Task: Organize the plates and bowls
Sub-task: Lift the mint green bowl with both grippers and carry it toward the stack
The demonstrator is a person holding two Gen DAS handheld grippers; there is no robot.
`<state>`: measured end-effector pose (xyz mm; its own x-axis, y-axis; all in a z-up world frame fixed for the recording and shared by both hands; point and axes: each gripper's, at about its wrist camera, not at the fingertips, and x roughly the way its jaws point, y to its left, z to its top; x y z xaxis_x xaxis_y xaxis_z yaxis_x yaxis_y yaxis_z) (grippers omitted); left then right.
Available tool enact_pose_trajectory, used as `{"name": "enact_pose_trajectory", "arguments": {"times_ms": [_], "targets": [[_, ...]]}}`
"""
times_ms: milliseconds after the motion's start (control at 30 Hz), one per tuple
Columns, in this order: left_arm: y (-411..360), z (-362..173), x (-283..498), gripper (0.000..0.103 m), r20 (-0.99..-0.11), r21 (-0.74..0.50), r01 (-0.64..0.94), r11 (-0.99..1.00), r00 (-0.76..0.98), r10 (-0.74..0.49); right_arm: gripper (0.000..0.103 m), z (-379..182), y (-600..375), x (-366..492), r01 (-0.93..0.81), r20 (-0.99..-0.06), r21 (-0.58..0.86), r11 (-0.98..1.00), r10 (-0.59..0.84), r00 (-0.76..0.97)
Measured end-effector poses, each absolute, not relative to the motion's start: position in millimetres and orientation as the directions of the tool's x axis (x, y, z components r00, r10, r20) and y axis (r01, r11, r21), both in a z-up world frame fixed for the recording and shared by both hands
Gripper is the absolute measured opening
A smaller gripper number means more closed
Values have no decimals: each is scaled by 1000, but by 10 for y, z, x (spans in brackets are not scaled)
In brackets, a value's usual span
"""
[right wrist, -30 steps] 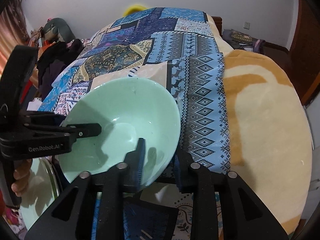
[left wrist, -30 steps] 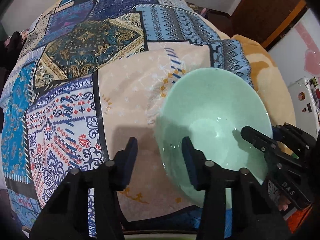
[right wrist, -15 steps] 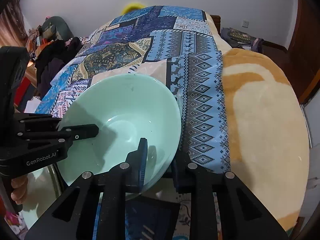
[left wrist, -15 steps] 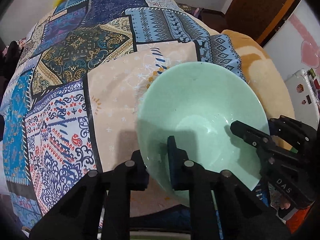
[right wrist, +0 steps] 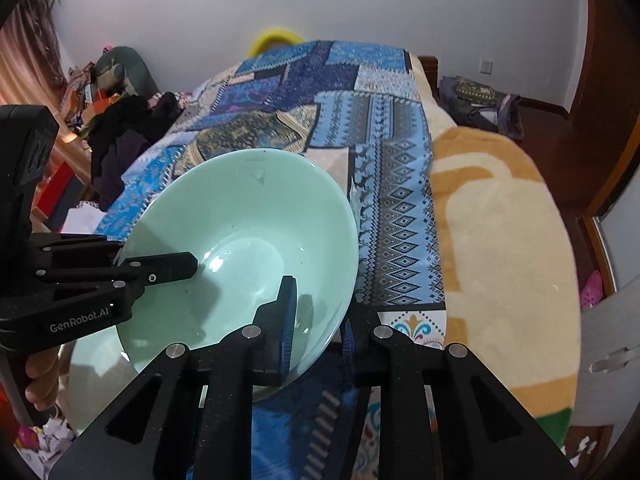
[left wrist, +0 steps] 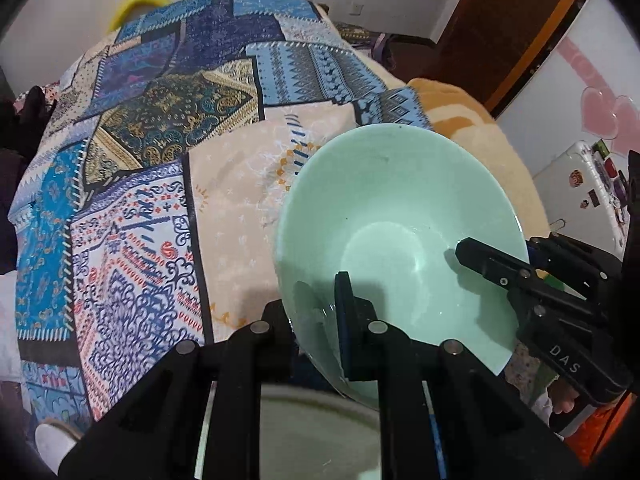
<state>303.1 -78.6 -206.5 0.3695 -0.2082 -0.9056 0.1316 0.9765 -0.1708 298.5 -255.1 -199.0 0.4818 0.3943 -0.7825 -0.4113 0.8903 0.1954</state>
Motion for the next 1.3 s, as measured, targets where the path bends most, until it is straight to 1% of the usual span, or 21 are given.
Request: {"name": "enact_pose_trajectory", "arguments": {"times_ms": [200,600,1000,1300], "targets": [[-743,-1773,2766,15,-884,-169,135,976,416,-211,18,-1770,-2477,2781,-425,-754,188,886,407,516],[-499,-1355,2239,15,-847,-168,120,978,490,-206,18,-1550,-2252,2416,-451,-721,182,874,431,543],[-27,-1167,1709,15,-822,-174,66,983,540,-182,18,-1465,-1829,2087,-509,-704,192,839,480,524],[429,-1113,1297,15,-815,-169,-8,986,563,-135,18,-1476,-1409,1891,-574,-695,209,791,533,482]]}}
